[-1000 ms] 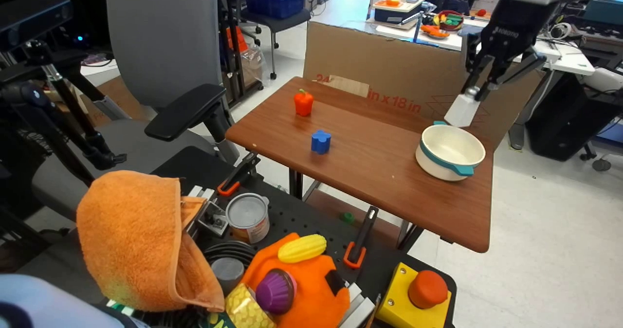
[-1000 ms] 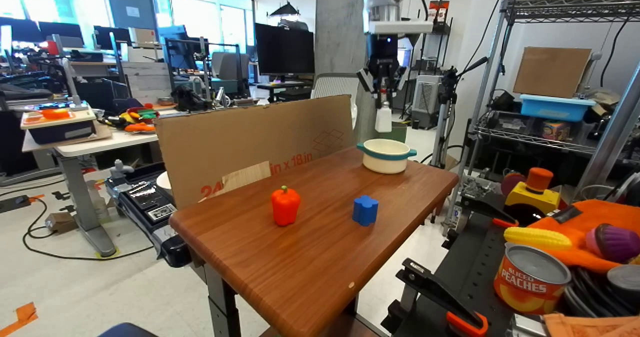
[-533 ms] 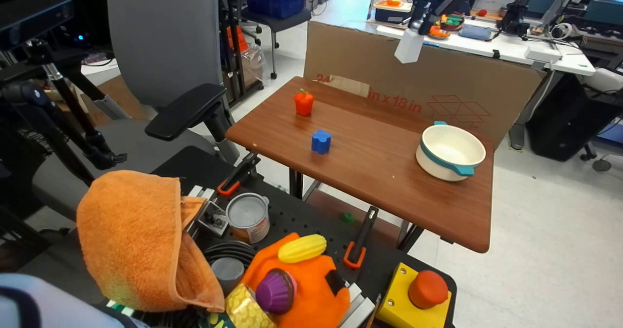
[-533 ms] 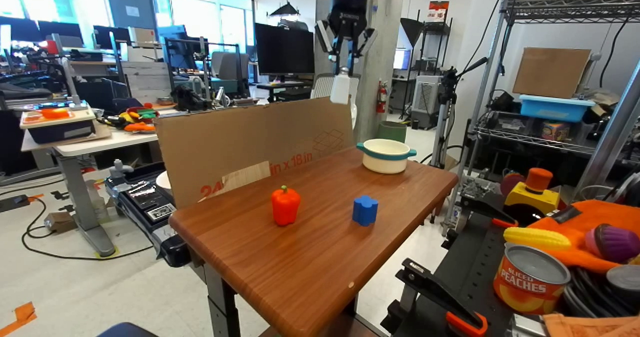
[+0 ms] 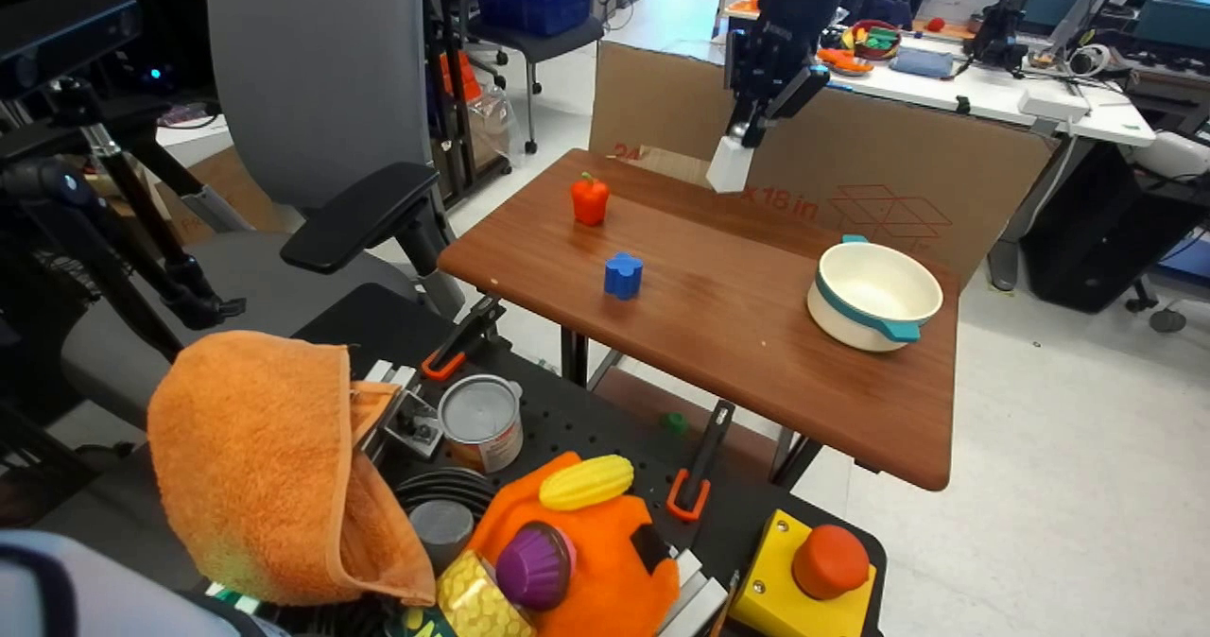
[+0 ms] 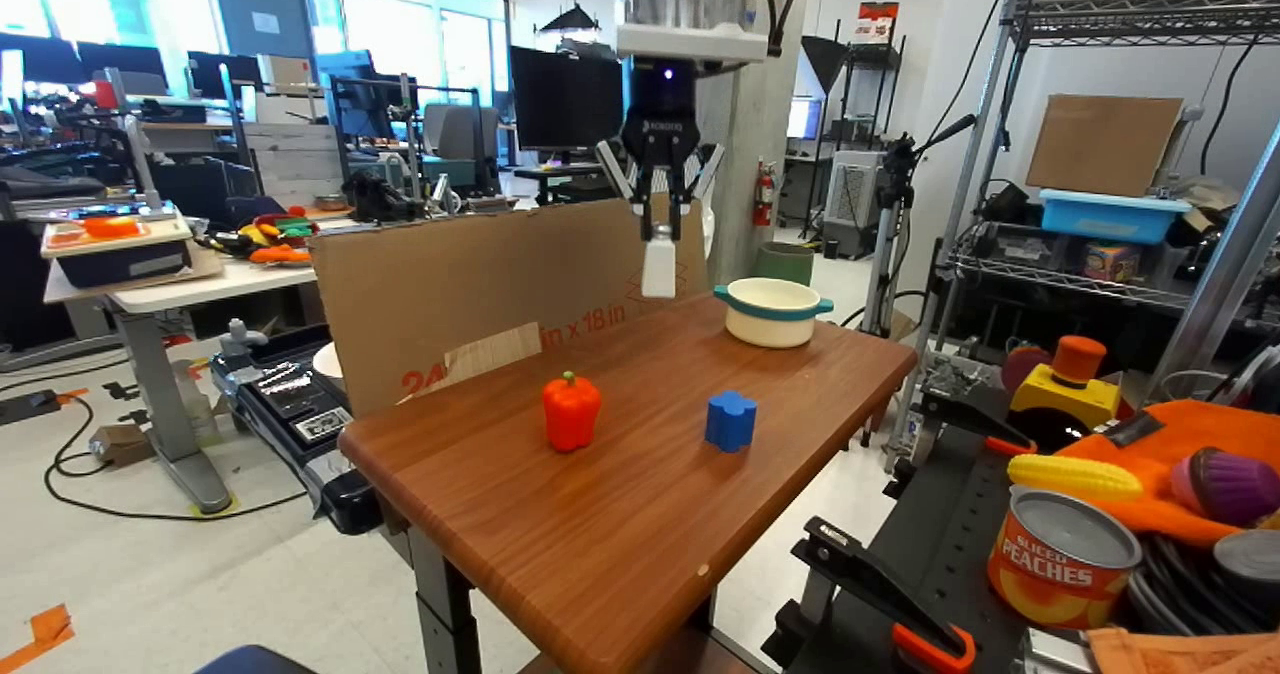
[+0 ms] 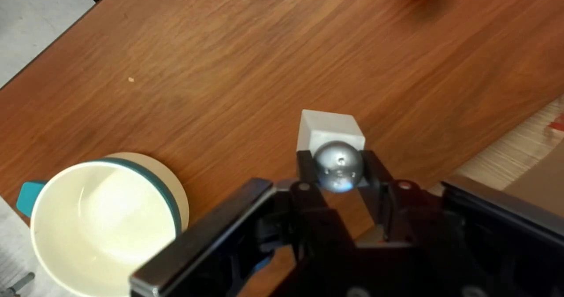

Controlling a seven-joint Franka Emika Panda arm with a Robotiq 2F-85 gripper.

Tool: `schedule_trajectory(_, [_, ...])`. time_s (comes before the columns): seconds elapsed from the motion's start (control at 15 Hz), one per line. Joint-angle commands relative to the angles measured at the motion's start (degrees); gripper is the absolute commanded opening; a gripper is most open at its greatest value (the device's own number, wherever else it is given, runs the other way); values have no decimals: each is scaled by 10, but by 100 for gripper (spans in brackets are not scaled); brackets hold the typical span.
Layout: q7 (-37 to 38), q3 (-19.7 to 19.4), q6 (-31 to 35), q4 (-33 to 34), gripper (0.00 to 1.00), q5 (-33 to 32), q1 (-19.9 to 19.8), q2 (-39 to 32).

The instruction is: Remove the salt shaker from the pot

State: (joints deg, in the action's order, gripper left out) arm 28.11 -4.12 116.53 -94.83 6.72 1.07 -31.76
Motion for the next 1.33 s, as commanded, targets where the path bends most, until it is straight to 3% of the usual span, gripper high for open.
schedule_trajectory(0.0, [13, -6, -7, 26, 7, -4, 7, -55])
schedule_trajectory(0.93, [27, -25, 11, 38, 7, -26, 25, -110])
schedule_trajectory(1.0, [29, -26, 11, 38, 54, -28, 26, -110])
schedule_trajectory(1.07, [30, -27, 12, 33, 56, -30, 28, -105])
schedule_trajectory(1.27, [4, -19, 6, -1, 76, -31, 23, -65])
